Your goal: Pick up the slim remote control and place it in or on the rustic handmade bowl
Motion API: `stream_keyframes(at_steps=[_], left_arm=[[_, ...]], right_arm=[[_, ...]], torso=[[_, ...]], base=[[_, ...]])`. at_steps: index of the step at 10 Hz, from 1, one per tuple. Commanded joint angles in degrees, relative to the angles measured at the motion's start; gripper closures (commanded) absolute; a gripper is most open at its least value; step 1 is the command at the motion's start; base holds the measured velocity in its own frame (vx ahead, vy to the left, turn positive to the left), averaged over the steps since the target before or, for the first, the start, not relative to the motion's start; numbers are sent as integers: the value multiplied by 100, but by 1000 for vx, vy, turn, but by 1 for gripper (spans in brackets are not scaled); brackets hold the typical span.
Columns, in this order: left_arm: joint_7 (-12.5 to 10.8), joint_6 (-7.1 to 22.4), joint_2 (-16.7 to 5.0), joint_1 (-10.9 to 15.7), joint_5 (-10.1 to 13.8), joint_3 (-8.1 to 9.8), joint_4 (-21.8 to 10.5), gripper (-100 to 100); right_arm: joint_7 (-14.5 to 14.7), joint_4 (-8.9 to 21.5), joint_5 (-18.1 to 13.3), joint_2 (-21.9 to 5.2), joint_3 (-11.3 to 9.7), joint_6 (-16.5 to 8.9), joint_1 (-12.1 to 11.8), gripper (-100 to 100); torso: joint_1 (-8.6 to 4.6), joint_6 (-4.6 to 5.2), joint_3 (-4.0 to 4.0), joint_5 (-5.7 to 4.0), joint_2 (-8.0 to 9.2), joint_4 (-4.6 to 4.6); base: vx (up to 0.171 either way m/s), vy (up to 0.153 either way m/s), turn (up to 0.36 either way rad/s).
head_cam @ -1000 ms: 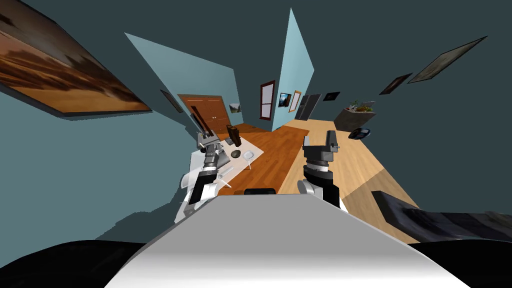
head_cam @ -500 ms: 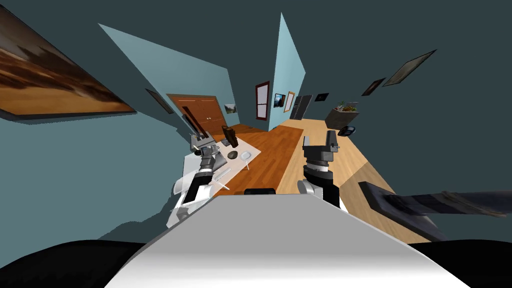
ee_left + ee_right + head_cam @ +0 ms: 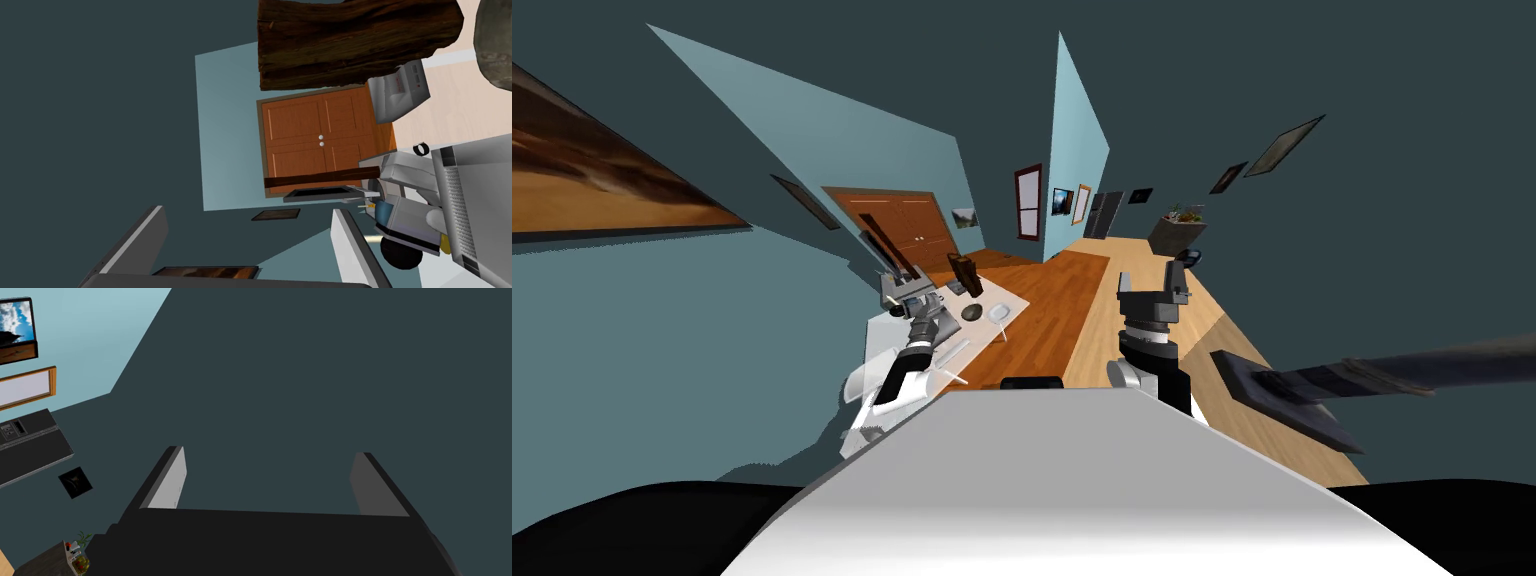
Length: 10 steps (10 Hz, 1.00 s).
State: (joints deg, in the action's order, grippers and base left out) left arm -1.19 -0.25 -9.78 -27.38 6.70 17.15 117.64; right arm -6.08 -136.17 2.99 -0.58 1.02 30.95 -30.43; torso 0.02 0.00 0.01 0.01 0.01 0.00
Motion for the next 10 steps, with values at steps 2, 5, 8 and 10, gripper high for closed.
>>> stream_keyframes(at_steps=[2,5,8,10], left_arm=[[-195,441,-26,-2,148,233,-127,-100],[-309,812,-28,20,238,372,-281,-100],[-537,1309,-33,73,419,640,-609,-100],[-537,1420,-33,73,419,640,-609,-100]], right_arm=[[0,0,0,0,0,0,0,0],[0,0,0,0,0,0,0,0],[0,0,0,0,0,0,-1,0],[0,0,0,0,1,0,-1,0]], torso=[[0,-2,0,-1,0,0],[1,0,0,0,0,0],[1,-2,0,0,-1,0],[2,-3,0,0,-1,0]], base=[[-2,-1,-103],[-2,1,-99],[-1,2,-125],[0,6,-22]])
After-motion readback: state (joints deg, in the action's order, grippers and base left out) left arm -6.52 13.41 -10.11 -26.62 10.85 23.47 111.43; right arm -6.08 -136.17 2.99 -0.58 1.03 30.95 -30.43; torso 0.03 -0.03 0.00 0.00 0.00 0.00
